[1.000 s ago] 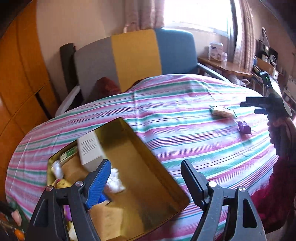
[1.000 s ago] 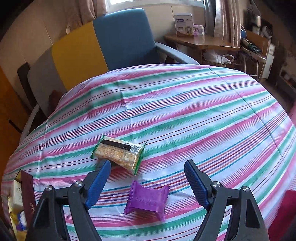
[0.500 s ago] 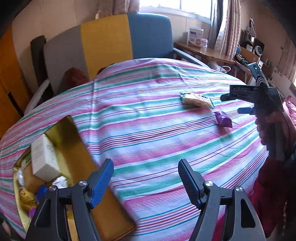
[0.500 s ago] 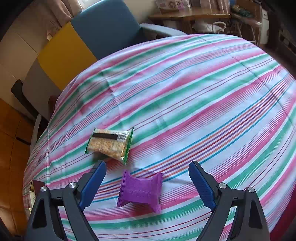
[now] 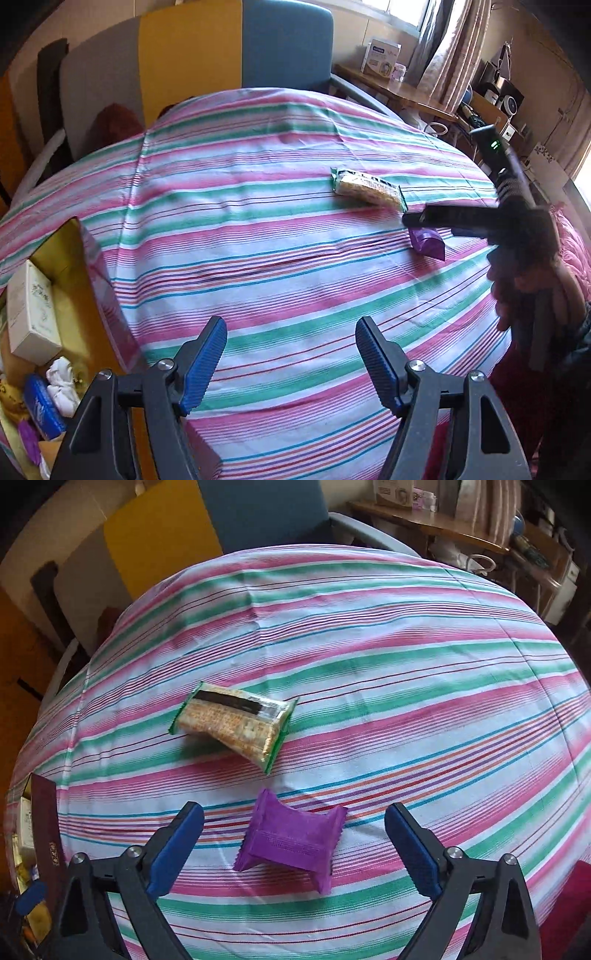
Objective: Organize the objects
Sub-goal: 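Move both tools back toward the cracker bag and purple bag, then grasp the cracker bag with the left tool while the right tool grasps the purple bag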
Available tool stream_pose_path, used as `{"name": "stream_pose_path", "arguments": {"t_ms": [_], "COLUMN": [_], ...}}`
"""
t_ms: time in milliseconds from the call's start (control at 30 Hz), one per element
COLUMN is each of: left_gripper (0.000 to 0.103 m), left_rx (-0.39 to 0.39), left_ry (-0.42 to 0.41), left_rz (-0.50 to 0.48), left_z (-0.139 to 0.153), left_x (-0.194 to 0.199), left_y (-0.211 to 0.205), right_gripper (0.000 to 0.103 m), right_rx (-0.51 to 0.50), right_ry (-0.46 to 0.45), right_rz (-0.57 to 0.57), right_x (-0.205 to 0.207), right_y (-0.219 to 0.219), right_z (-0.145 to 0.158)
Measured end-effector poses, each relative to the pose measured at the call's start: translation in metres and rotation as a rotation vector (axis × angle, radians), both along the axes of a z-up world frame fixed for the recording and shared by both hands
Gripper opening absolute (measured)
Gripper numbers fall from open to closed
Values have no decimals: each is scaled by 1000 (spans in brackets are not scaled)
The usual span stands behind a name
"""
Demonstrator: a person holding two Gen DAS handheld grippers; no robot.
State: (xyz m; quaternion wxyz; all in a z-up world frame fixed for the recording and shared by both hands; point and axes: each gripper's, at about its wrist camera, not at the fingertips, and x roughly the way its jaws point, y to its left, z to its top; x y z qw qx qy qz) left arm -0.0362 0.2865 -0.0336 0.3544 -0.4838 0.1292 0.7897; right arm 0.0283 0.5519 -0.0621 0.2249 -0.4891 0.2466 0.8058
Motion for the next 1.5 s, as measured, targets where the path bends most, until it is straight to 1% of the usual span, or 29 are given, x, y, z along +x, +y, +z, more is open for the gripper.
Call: {"name": "stream_pose_path", "arguments": {"t_ms": [33,67,100,133,200,300,400,467,567,600,700,833,867,933,967,1000,1067,1100,1200,1267,1300,1333,1367,1400,1433,1500], "left_gripper": [73,72,68,67,67,66,66,66,66,66,67,69,71,73,76,78,78,78,79,77,67,61,41,38,37,37], "left_rx": [8,13,15,16,23,42,69,80,88,96,122,118,109,89,85,88,63,39,-29,-99,-129,-165,-171,-165,-148,-137], "left_ry": [-14,-29,-39,-52,-69,-112,-200,-262,-305,-318,-379,-408,-404,-403,-397,-387,-350,-334,-244,-165,-121,-64,-35,-29,-57,-69], "left_rz": [-2,-2,-3,-5,-8,-14,-12,-10,-3,2,44,114,131,171,189,194,188,178,133,59,23,-12,-30,-41,-49,-46], "left_z": [-1,-3,-4,-5,-7,-11,-19,-28,-37,-39,-47,-57,-60,-66,-67,-65,-62,-64,-65,-68,-68,-69,-68,-67,-66,-63], "left_x": [-2,-4,-6,-8,-13,-20,-31,-39,-48,-51,-66,-85,-90,-100,-104,-108,-111,-112,-108,-97,-90,-82,-78,-76,-75,-70], "left_y": [3,7,11,16,24,39,58,74,101,109,140,176,184,198,204,208,223,230,248,256,257,254,249,240,228,204], "right_gripper": [102,92,55,49,46,45,45,45,45,45,45,45,45,45,45,45,45,45,45,45,45,45,45,45,45,46], "right_rx": [3,17,46,48,50,55,67,81,85,82,65,44,32,6,-3,-18,-29,-39,-56,-55,-55,-54,-54,-52,-47,-42], "right_ry": [-26,-57,-97,-124,-130,-110,-48,1,68,84,139,217,229,258,272,293,300,304,319,327,329,330,330,328,321,302], "right_rz": [12,18,27,33,38,14,-43,-101,-187,-202,-240,-283,-288,-292,-297,-303,-303,-302,-304,-315,-321,-328,-334,-335,-333,-321], "right_x": [-3,-5,-7,-7,-4,0,11,21,37,36,38,49,51,51,51,53,54,53,54,57,58,59,60,61,60,56], "right_y": [-2,-3,-5,-7,-8,-6,2,9,22,26,31,36,37,39,40,42,42,43,43,45,45,46,47,48,47,47], "right_z": [-4,-8,-12,-15,-15,-9,4,15,29,31,38,47,48,47,47,48,47,47,47,48,48,48,48,48,47,45]}}
